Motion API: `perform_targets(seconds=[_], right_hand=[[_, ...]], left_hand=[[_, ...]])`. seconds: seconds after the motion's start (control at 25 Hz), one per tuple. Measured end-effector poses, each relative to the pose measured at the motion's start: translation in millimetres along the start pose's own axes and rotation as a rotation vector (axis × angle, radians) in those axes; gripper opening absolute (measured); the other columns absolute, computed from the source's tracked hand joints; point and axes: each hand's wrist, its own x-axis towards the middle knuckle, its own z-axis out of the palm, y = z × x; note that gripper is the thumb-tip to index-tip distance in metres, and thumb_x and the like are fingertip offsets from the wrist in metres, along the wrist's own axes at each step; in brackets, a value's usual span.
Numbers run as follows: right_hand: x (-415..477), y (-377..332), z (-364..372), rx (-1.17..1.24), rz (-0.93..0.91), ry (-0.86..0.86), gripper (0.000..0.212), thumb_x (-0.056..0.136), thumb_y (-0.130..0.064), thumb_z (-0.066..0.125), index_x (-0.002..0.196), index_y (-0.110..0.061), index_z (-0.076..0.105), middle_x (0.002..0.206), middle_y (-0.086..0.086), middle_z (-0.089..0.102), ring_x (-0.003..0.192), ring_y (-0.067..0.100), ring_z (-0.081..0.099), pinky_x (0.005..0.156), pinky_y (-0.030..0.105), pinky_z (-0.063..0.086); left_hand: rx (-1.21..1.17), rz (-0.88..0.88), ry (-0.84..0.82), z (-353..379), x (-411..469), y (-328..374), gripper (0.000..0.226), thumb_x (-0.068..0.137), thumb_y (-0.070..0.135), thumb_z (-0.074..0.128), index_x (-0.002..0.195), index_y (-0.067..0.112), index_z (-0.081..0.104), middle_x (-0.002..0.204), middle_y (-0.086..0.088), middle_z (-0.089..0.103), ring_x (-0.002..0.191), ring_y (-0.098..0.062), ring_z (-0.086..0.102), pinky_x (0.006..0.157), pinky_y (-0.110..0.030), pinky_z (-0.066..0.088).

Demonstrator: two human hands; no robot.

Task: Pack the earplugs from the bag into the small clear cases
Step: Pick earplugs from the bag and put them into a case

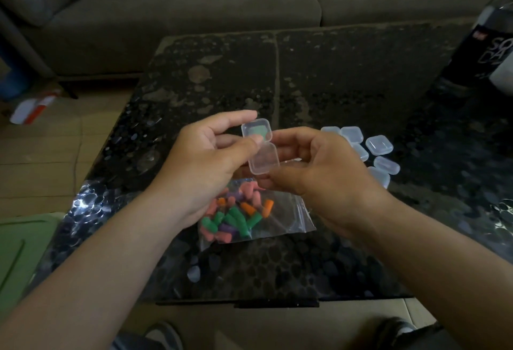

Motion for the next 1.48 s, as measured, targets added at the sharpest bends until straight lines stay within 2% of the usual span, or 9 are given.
perform_targets(seconds=[0.2, 0.32, 0.4, 0.6, 0.8, 0.92, 1.04, 1.28, 1.48], right_hand=[[4, -1, -5, -0.206, 0.073, 0.101, 0.021, 0.087, -0.006, 0.074, 0.103, -0.018, 0.065, 0.084, 0.006, 0.073, 0.066, 0.013, 0.072, 0.056, 0.024, 0.058], [14, 3, -21, -0.6, 0.059, 0.294, 0.018, 0.087, -0.012, 0.074, 0.089, -0.026, 0.064, 0.085, -0.002, 0.068, 0.076, 0.012, 0.068, 0.063, 0.031, 0.058], [17, 1, -28, -0.745, 0.113, 0.27, 0.018, 0.087, -0.008, 0.072, 0.082, -0.024, 0.066, 0.083, -0.003, 0.068, 0.077, 0.013, 0.07, 0.064, 0.034, 0.06], [20, 8, -20, -0.597, 0.336, 0.026, 0.012, 0.095, -0.005, 0.064, 0.088, -0.01, 0.072, 0.079, 0.01, 0.076, 0.064, 0.017, 0.075, 0.056, 0.029, 0.061], [23, 13, -11, -0.478, 0.327, -0.06, 0.012, 0.101, -0.016, 0.058, 0.104, -0.017, 0.069, 0.076, 0.009, 0.076, 0.059, 0.019, 0.074, 0.039, 0.023, 0.047], [27, 19, -5, -0.546, 0.242, -0.066, 0.008, 0.098, -0.022, 0.063, 0.103, -0.023, 0.07, 0.074, 0.007, 0.075, 0.056, 0.02, 0.073, 0.04, 0.024, 0.049], [32, 30, -3, -0.659, 0.17, -0.058, 0.012, 0.099, -0.022, 0.063, 0.1, -0.026, 0.073, 0.069, 0.005, 0.074, 0.052, 0.02, 0.072, 0.042, 0.026, 0.052], [40, 40, 5, -0.837, 0.037, 0.0, 0.006, 0.092, -0.032, 0.071, 0.096, -0.029, 0.075, 0.081, -0.007, 0.072, 0.07, 0.011, 0.069, 0.068, 0.037, 0.063], [37, 37, 5, -0.923, -0.023, 0.017, 0.01, 0.093, -0.033, 0.066, 0.093, -0.026, 0.073, 0.078, -0.004, 0.07, 0.073, 0.015, 0.067, 0.072, 0.042, 0.061]], left_hand=[[0.052, -0.03, -0.05, -5, 0, 3, 0.052, 0.093, -0.003, 0.068, 0.133, 0.028, 0.059, 0.087, -0.007, 0.08, 0.086, -0.021, 0.079, 0.065, -0.035, 0.061], [0.151, -0.091, -0.059, -13, 0, 4, 0.052, 0.09, -0.001, 0.072, 0.132, 0.029, 0.059, 0.076, -0.005, 0.078, 0.083, -0.022, 0.079, 0.062, -0.035, 0.062], [0.175, -0.14, -0.055, -20, 1, 2, 0.053, 0.09, -0.001, 0.073, 0.131, 0.029, 0.059, 0.078, -0.007, 0.078, 0.084, -0.023, 0.079, 0.064, -0.039, 0.064], [0.185, -0.207, 0.003, -33, 5, -5, 0.055, 0.088, -0.006, 0.073, 0.128, 0.03, 0.063, 0.106, -0.014, 0.075, 0.084, -0.023, 0.079, 0.066, -0.039, 0.063], [0.158, -0.221, -0.034, -30, 6, -13, 0.054, 0.089, -0.007, 0.07, 0.126, 0.031, 0.064, 0.103, -0.015, 0.074, 0.084, -0.024, 0.078, 0.07, -0.043, 0.065], [0.128, -0.225, -0.05, -29, 7, -15, 0.05, 0.092, -0.01, 0.065, 0.116, 0.033, 0.066, 0.107, -0.016, 0.073, 0.081, -0.023, 0.078, 0.064, -0.035, 0.063], [0.105, -0.23, -0.053, -27, 10, -17, 0.049, 0.095, -0.013, 0.057, 0.119, 0.028, 0.067, 0.104, -0.014, 0.076, 0.08, -0.023, 0.078, 0.061, -0.032, 0.061], [0.083, -0.25, -0.057, -25, 13, -16, 0.048, 0.096, -0.012, 0.058, 0.123, 0.027, 0.067, 0.111, -0.015, 0.074, 0.081, -0.025, 0.079, 0.063, -0.035, 0.061], [0.055, -0.258, -0.05, -24, 12, -15, 0.046, 0.094, -0.007, 0.065, 0.124, 0.027, 0.066, 0.124, -0.013, 0.067, 0.085, -0.029, 0.079, 0.071, -0.042, 0.062]])
